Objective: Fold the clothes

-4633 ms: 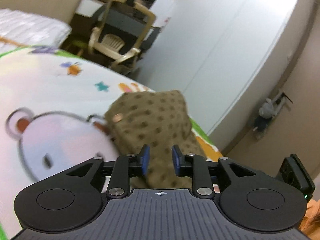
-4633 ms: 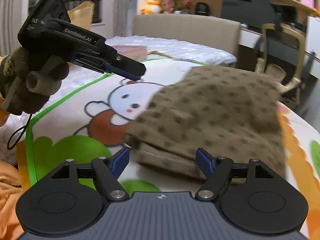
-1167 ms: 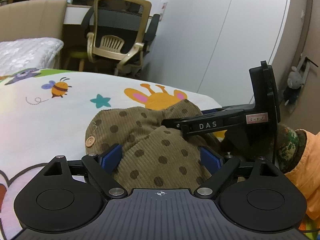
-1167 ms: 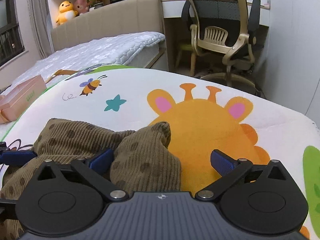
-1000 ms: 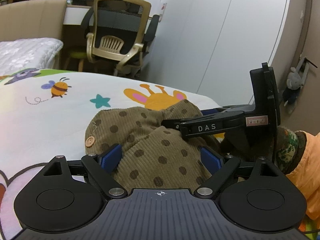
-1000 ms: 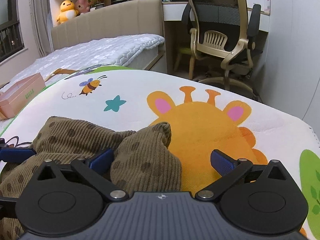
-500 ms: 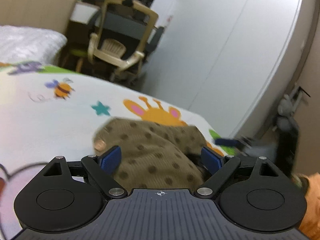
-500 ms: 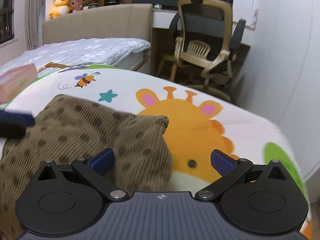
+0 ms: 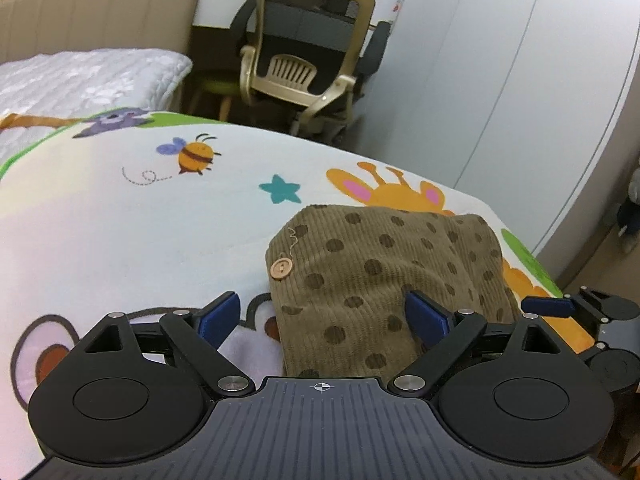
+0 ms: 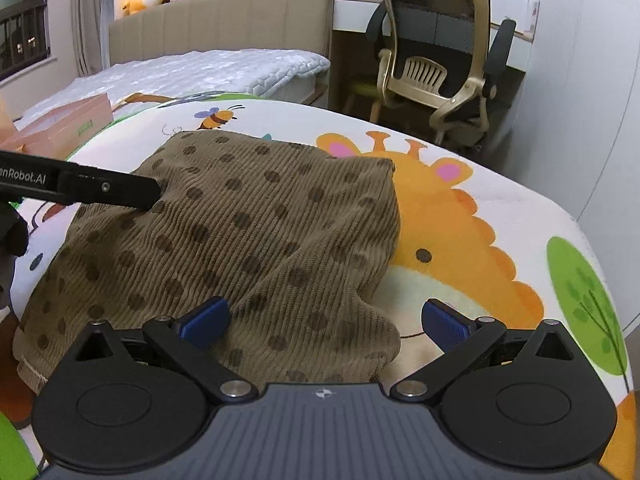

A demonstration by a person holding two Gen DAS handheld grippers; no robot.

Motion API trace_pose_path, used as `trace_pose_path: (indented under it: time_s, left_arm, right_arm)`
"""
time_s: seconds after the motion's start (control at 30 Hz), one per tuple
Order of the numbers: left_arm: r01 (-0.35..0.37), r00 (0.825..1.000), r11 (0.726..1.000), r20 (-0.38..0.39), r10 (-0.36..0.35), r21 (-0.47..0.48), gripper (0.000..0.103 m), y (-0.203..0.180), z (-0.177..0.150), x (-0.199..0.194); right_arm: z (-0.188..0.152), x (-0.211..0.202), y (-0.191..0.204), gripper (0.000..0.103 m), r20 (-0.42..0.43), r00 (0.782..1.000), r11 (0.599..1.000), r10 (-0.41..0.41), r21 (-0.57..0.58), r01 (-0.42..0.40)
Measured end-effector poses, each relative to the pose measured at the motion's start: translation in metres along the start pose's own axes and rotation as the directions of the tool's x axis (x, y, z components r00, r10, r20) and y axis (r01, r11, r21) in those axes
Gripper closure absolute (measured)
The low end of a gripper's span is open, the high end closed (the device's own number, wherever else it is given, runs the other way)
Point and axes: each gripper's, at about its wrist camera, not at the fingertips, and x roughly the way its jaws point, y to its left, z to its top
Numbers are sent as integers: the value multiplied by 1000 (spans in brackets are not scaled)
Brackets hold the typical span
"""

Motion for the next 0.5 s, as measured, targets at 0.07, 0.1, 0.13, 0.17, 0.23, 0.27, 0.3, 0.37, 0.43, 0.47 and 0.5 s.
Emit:
trace_pose_path:
  time_s: [0.07, 0.1, 0.13, 0.17, 0.23, 0.27, 0.3, 0.37, 0.43, 0.47, 0.5]
  left_arm:
    - [1, 1000, 1000, -2, -1, -2, 8, 0, 0, 1]
    - [2, 1000, 1000, -3, -2, -4, 8, 0, -1, 2]
    - [3, 1000, 1000, -4, -3, -6, 8, 0, -1, 2]
    - [4, 1000, 1000, -5, -4, -8, 8, 0, -1, 3]
    - [5, 1000, 1000, -6, -5, -9, 8, 1, -2, 3]
    - [5, 1000, 1000, -6, -5, -10, 8, 1, -2, 3]
    - [5, 1000, 1000, -6, -6, -10, 8, 1, -2, 3]
    - [8, 1000, 1000, -9, -8, -15, 8, 1, -3, 4]
    - [12, 1000, 1000, -12, -12, -23, 7, 2, -4, 5]
    - [14, 1000, 1000, -13, -14, -28, 7, 3, -4, 5]
    - [17, 1000, 999, -14, -17, -33, 7, 4, -5, 6]
  right_arm:
    - [-2, 1, 0, 0, 0, 1000, 1000, 3, 5, -3]
    - [-2, 1, 1, 0, -1, 1000, 1000, 3, 8, -3]
    - [-2, 2, 1, 0, -2, 1000, 1000, 4, 10, -4]
    - [-3, 2, 1, 0, -2, 1000, 1000, 5, 11, -5]
    - [-3, 2, 1, 0, -4, 1000, 1000, 5, 13, -5]
    - [-2, 3, 1, 0, -4, 1000, 1000, 6, 14, -6]
    - [-3, 3, 0, 0, -8, 1000, 1000, 10, 21, -10]
    - [-3, 5, -2, 0, -15, 1000, 999, 22, 39, -22]
    - [-3, 7, -4, 0, -22, 999, 998, 35, 57, -33]
    - [-3, 8, -4, 0, -26, 999, 997, 41, 66, -39]
    - [-3, 8, -6, 0, -33, 998, 995, 50, 85, -47]
